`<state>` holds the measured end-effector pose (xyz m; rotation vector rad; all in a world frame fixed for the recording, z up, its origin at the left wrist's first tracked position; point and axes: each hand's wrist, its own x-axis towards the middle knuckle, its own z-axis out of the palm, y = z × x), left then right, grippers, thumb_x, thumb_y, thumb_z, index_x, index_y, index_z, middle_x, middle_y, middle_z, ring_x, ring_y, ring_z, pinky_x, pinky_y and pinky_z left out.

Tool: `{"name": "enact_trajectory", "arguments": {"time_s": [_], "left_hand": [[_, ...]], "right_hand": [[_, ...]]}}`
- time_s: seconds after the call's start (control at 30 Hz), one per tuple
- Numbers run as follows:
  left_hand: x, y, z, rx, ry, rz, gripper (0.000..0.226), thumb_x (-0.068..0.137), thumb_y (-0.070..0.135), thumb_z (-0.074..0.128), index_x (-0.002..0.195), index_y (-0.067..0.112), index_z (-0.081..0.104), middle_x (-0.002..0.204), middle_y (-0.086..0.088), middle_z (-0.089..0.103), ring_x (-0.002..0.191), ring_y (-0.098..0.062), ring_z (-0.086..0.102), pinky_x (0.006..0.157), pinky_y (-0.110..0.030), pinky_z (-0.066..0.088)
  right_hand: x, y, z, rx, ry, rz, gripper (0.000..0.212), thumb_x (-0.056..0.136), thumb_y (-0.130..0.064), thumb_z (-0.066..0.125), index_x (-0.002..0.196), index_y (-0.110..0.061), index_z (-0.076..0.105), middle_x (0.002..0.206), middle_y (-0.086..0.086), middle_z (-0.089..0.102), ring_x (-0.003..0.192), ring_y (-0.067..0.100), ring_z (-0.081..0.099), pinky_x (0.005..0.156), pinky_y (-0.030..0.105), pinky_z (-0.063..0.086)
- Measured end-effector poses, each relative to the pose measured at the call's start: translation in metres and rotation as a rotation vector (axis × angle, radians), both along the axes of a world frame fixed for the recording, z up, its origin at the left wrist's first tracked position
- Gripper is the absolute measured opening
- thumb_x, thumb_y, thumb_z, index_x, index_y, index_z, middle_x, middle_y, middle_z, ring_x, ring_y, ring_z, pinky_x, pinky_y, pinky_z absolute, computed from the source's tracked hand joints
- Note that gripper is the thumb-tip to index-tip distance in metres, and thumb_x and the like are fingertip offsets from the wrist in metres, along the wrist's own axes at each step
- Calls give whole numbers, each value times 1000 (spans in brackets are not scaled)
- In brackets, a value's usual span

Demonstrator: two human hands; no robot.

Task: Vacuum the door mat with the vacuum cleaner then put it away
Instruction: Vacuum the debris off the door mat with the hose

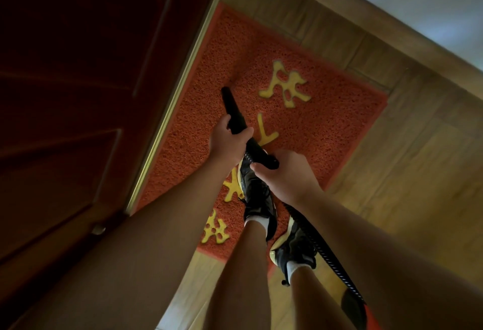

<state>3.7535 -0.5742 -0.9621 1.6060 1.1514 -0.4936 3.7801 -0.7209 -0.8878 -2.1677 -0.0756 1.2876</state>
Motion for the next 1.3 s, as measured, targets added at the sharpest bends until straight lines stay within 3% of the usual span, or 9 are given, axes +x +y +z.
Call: {"name": "enact_trajectory", "arguments": {"time_s": [0.17, 0.3, 0.5, 0.67, 0.83, 0.93, 1.1, 1.17, 1.3], "left_hand": [[-15, -3, 4, 4, 24, -1, 61, 83, 42, 74, 137, 18, 57, 125, 0, 66, 111, -20, 65, 96, -42, 56], [-24, -10, 10, 17, 33, 18, 61, 89, 35, 74, 143, 16, 53, 133, -2, 61, 114, -22, 62, 97, -42, 53], [-37, -21, 18, 67, 35, 2, 59, 86, 40, 75, 138, 19, 58, 127, -1, 64, 110, -23, 64, 89, -41, 56], [-51, -35, 25, 73, 63, 29, 63, 85, 44, 74, 141, 22, 55, 127, 0, 64, 105, -25, 66, 83, -43, 59], [-65, -50, 32, 66, 70, 52, 64, 81, 50, 74, 137, 24, 58, 123, -1, 67, 102, -26, 67, 82, -48, 60], [-72, -59, 37, 57, 66, 54, 62, 86, 46, 74, 141, 24, 55, 127, 1, 64, 107, -23, 65, 86, -40, 56], [-85, -72, 45, 12, 73, 99, 72, 93, 41, 72, 154, 21, 40, 142, 1, 55, 107, -19, 59, 76, -25, 44], [-89, -74, 47, 22, 55, 96, 72, 93, 40, 71, 155, 20, 39, 145, -1, 54, 115, -22, 60, 80, -28, 45], [-98, -75, 49, 26, 48, 111, 72, 93, 39, 72, 154, 19, 40, 146, -2, 54, 110, -19, 60, 76, -25, 46]], "right_hand": [[-13, -2, 2, 10, 35, 12, 38, 94, -38, 65, 65, -18, 51, 60, 3, 57, 52, 20, 51, 45, 27, 35], [-22, -9, 2, 32, 41, 13, 43, 95, -36, 64, 61, -17, 45, 53, 0, 48, 51, 21, 44, 39, 19, 26], [-34, -22, 8, 60, 20, 25, 43, 96, -39, 63, 64, -14, 47, 61, 9, 53, 54, 24, 46, 47, 30, 30], [-44, -35, 15, 69, 44, 49, 47, 97, -41, 61, 59, -17, 43, 53, 0, 45, 44, 17, 38, 43, 26, 28], [-53, -48, 23, 67, 36, 24, 47, 95, -39, 63, 56, -18, 47, 49, -4, 49, 38, 8, 41, 39, 18, 29], [-61, -57, 28, 74, 31, 18, 48, 94, -41, 64, 58, -14, 48, 51, 2, 52, 42, 15, 44, 43, 27, 33], [-70, -71, 32, 77, 48, 38, 47, 95, -43, 62, 63, -10, 52, 64, 19, 64, 51, 35, 54, 48, 38, 41], [-73, -74, 33, 94, 39, 40, 46, 95, -42, 62, 63, -11, 52, 66, 20, 65, 52, 36, 56, 48, 36, 40], [-83, -78, 34, 99, 28, 31, 45, 95, -42, 62, 65, -8, 57, 65, 15, 66, 54, 32, 60, 45, 31, 40]]}}
